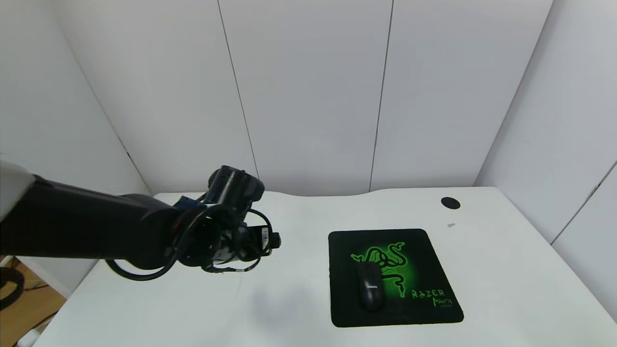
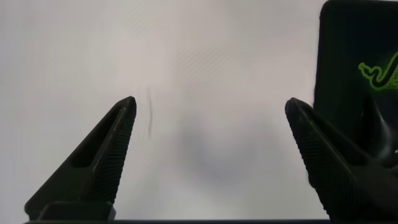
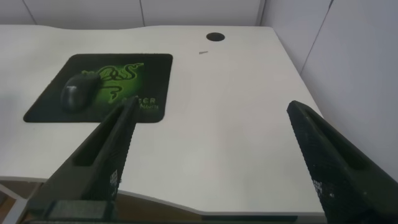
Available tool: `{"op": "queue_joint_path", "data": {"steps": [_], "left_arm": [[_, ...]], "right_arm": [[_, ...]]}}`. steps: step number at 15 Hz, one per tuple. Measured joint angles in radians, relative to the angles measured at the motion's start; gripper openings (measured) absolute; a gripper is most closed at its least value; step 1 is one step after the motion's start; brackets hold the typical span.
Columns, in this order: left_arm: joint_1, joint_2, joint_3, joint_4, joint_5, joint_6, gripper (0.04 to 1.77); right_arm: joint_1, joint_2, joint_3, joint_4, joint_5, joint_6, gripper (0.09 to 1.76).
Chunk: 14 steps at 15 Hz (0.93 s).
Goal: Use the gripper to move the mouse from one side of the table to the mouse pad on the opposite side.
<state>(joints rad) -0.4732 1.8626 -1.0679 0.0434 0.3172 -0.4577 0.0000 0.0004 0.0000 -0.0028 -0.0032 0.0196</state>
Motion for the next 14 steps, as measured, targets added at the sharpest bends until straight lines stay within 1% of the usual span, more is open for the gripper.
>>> {"op": "queue_joint_path", "data": {"steps": [3, 7, 11, 12, 14], "left_arm": [[0.083, -0.089, 0.124, -0.102, -0.062, 0.069, 1.71], [0.217, -0.186, 0.285, -0.297, -0.141, 0.157, 1.71], [0.317, -0.243, 0.483, -0.603, -0.167, 0.204, 1.72], [0.341, -0.261, 0.527, -0.649, -0.175, 0.221, 1.72], [0.378, -0.314, 0.584, -0.678, -0.183, 0.244, 1.72]], "right_arm": [[0.000, 0.000, 0.000, 0.000, 0.000, 0.000, 1.71], [0.000, 0.000, 0.000, 0.000, 0.000, 0.000, 1.71], [0.000, 0.000, 0.000, 0.000, 0.000, 0.000, 1.71], [0.000, 0.000, 0.000, 0.000, 0.000, 0.000, 1.71], [0.000, 0.000, 0.000, 0.000, 0.000, 0.000, 1.71]]}}
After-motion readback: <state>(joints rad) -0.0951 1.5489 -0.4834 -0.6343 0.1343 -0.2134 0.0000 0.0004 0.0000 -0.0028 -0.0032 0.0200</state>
